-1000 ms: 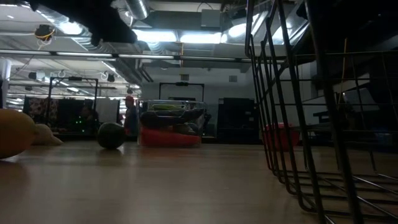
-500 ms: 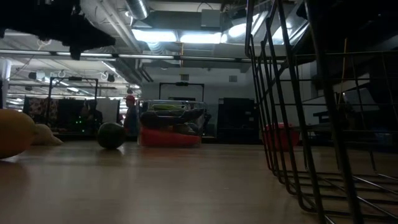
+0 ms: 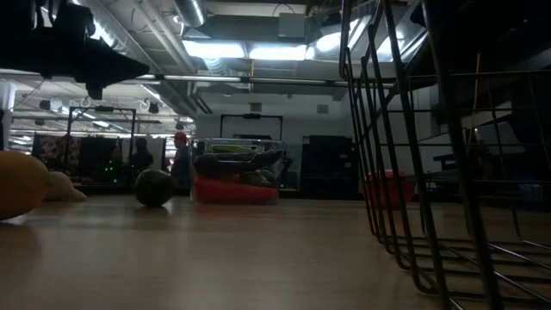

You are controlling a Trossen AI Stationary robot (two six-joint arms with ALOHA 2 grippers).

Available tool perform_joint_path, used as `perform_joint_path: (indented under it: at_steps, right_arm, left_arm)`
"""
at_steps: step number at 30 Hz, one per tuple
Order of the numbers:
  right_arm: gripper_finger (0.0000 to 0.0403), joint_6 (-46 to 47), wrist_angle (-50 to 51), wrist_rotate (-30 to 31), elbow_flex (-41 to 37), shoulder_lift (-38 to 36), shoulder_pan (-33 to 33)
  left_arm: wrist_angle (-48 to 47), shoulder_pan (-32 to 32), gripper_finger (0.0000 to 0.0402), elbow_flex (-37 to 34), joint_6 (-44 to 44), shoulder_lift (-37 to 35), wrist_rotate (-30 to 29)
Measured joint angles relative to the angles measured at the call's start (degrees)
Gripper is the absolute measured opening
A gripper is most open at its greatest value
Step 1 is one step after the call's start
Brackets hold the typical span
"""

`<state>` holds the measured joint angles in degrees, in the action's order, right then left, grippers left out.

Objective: Sort produce into baskets
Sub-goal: Put the red tomato into the gold wire basket

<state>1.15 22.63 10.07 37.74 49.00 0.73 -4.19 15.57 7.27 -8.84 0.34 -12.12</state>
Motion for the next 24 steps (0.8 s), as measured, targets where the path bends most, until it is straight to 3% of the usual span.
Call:
perform_joint_path:
  at_steps: [15, 24]
  right_arm:
    - [0.0383, 0.01, -0.07, 3.05, 0.0, 0.01, -0.01]
    - [0.0383, 0.02, -0.85, 3.04, 0.0, 0.01, -0.01]
  left_arm:
    - [-0.28, -0.02, 0.0007, 0.02, 3.15, -0.09, 2.01]
    - [-7.62, -0.02, 0.0007, 0.02, 1.73, -0.09, 2.01]
